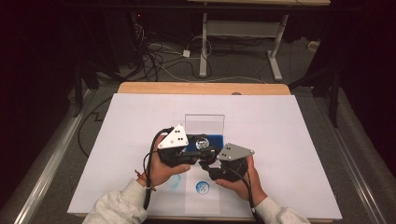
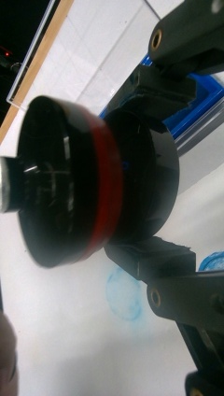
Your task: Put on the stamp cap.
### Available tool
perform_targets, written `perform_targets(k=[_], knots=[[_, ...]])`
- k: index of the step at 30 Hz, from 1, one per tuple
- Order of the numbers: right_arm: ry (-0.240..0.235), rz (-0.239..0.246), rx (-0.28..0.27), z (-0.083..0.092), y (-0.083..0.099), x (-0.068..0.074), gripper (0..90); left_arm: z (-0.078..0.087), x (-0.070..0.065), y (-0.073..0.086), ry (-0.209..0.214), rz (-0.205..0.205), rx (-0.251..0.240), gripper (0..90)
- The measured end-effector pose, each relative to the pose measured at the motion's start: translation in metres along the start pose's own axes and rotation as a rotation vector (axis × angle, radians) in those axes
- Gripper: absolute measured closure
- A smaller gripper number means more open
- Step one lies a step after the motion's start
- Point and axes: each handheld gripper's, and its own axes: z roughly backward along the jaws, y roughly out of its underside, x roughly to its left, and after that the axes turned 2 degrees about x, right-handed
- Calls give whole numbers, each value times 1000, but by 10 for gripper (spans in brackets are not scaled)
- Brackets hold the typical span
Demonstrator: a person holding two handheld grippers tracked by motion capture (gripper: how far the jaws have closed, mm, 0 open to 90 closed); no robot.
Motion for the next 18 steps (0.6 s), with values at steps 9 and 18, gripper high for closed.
perform_targets(k=[9,18], knots=[[-1,-26,-21,3,-1,-2,383,-9,-3,5,-8,6,-1,549],[3,-11,-5,3,1,-2,384,-12,3,13,32,67,-25,549]])
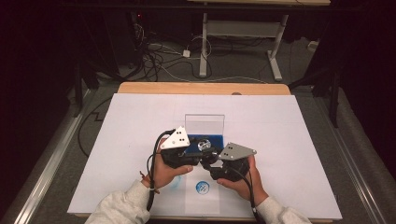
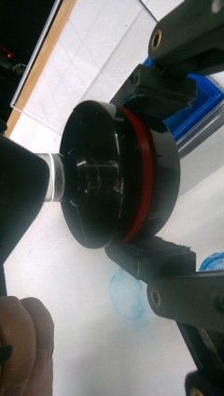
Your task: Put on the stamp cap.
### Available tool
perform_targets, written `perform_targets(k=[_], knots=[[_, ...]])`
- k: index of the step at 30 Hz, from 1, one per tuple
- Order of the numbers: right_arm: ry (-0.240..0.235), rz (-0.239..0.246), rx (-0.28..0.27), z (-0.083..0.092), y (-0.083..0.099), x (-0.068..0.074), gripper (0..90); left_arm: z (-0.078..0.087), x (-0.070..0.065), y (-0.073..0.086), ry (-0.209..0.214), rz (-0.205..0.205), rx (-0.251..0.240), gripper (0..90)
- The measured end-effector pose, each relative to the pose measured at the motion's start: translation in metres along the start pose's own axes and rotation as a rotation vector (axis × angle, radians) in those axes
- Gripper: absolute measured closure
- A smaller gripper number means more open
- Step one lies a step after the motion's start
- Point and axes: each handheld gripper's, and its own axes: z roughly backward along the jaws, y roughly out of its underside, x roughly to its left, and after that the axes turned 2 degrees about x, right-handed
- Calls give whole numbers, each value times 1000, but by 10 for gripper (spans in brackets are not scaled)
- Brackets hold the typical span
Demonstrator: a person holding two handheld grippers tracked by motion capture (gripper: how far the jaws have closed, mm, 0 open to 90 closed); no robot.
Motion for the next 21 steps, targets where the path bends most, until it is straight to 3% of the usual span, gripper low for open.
perform_targets(k=[10,21], knots=[[8,48,27,2,-1,3,385,-3,5,6,56,68,-18,550],[26,74,52,3,-1,5,385,-5,1,8,48,66,-28,550]])
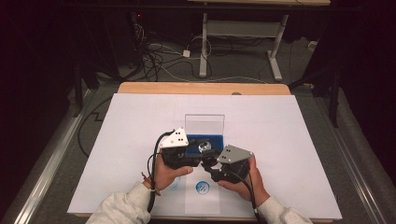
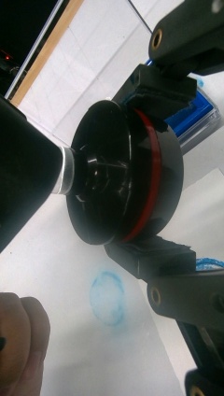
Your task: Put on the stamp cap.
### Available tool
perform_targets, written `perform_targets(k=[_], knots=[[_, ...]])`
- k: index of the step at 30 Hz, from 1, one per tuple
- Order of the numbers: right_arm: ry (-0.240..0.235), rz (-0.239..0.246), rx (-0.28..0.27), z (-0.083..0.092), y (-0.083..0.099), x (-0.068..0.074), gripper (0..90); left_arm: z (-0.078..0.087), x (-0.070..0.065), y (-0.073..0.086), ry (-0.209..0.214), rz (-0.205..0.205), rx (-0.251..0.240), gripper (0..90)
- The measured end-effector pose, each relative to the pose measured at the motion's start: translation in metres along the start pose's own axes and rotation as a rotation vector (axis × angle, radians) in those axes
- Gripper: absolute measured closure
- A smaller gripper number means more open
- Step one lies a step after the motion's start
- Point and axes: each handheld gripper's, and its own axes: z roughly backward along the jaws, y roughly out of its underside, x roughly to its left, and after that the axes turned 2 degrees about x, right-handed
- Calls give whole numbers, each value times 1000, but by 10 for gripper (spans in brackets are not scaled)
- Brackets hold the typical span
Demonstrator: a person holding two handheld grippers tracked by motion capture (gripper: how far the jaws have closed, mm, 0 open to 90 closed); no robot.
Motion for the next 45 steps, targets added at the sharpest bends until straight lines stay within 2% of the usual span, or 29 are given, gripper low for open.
perform_targets(k=[4,7,12,15,27,30,45], knots=[[20,8,16,1,-1,1,385,-2,-4,1,-21,-11,-8,550],[13,-8,19,0,-1,1,386,-2,-6,1,-29,-17,-11,550],[7,-2,-6,2,-1,1,385,0,-6,-1,-23,-17,-11,549],[0,-4,-22,1,1,1,384,0,-7,-2,-28,-34,6,549],[-2,17,-13,0,7,0,382,-2,-10,-3,-42,-76,54,548],[6,31,-5,0,6,1,382,-2,-10,-2,-40,-75,54,548],[9,31,-21,2,8,1,379,0,-12,-5,-55,-84,60,549]])
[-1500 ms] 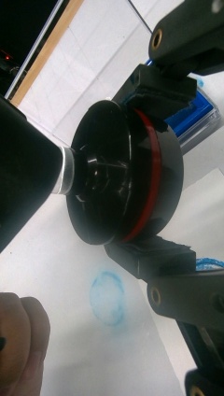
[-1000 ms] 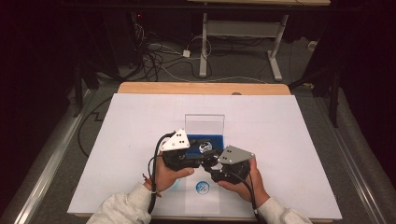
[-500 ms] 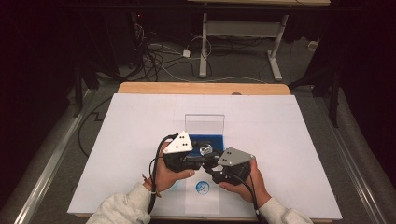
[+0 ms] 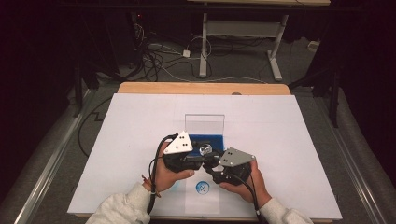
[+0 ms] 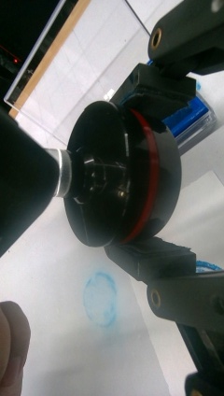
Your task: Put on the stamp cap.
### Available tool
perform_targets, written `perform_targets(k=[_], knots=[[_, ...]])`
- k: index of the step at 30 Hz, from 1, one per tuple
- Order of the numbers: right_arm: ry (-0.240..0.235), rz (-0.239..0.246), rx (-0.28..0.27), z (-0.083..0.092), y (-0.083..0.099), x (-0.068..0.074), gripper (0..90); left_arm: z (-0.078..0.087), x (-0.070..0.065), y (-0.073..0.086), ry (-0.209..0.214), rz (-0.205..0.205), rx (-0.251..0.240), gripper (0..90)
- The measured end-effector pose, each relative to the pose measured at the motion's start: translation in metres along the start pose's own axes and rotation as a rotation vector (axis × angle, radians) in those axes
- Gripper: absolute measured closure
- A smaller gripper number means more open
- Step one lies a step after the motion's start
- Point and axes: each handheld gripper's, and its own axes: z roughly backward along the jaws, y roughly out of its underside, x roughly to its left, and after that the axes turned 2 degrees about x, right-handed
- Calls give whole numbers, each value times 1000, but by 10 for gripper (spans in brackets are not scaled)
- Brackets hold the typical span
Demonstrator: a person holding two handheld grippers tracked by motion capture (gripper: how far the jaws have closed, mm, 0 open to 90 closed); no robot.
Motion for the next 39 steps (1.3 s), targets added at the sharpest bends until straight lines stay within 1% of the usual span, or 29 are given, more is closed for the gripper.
perform_targets(k=[3,8,10,11,12,14,15,16,17,19,24,26,29,31,33,35,39], knots=[[8,3,-1,1,0,0,377,0,0,0,-2,-1,0,549],[6,3,3,-1,1,0,375,0,0,0,-6,-5,5,549],[5,-4,7,-2,2,0,375,1,0,0,-10,-6,3,549],[-1,-1,9,-3,3,0,375,2,0,0,-15,-5,-5,548],[-1,6,24,-4,3,1,370,3,1,0,-17,0,-12,548],[3,9,37,-6,5,2,367,5,2,-1,-11,3,-13,549],[1,10,40,-7,6,2,366,5,2,-1,-18,3,-15,549],[5,13,44,-8,6,2,365,6,2,-1,-16,3,-16,549],[12,14,46,-8,6,2,365,6,2,-1,-14,2,-15,549],[9,11,48,-8,6,2,364,5,2,0,-14,-1,-10,549],[14,24,59,-9,7,2,343,6,2,1,-20,-5,-6,549],[31,25,74,-10,8,3,321,6,2,1,-23,-11,4,549],[32,22,83,-9,9,1,280,7,3,2,-25,-13,10,549],[58,19,71,-6,9,-1,250,9,3,3,-34,-14,18,548],[66,8,65,-2,8,-3,239,11,3,3,-38,-17,23,548],[87,3,61,2,7,-5,208,15,2,2,-50,-30,28,549],[115,-3,41,10,4,-10,190,21,2,2,-63,-32,31,548]])
